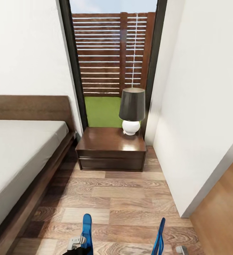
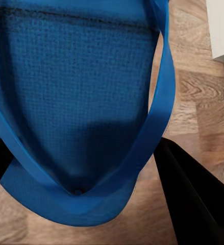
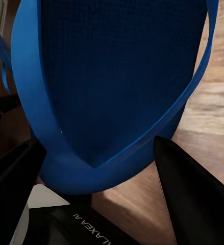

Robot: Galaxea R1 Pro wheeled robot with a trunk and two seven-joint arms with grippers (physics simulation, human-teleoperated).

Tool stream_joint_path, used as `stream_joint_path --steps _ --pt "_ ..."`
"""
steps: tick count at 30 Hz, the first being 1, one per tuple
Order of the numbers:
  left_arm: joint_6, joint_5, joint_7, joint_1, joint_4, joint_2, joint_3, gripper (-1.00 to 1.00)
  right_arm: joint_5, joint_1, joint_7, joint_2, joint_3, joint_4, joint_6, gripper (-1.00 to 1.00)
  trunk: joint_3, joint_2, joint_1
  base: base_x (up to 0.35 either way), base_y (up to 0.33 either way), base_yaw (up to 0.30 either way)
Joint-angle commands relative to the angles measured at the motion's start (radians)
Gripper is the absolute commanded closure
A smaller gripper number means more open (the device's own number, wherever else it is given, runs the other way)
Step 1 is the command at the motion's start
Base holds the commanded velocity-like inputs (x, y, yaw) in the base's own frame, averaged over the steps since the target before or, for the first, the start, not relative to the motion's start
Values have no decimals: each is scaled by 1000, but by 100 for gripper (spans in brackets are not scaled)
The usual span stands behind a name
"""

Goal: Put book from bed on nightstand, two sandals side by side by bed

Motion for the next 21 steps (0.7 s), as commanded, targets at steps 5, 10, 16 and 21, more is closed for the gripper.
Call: stream_joint_path --steps 5,10,16,21 --pt "0 0 -6 -1 1 0 8 100 10 -1 3 0 -10 0 -4 100 -1 0 0 320 0 0" --pt "0 0 -6 -1 1 0 8 100 10 -1 3 0 -10 -1 -4 100 -1 0 0 320 -39 0" --pt "0 0 -6 -1 1 0 8 100 10 -1 3 0 -10 -1 -4 100 -1 0 0 304 -91 8" --pt "-1 1 -7 -1 1 1 8 100 10 -1 3 0 -10 -1 -4 100 -1 0 0 61 -23 193"
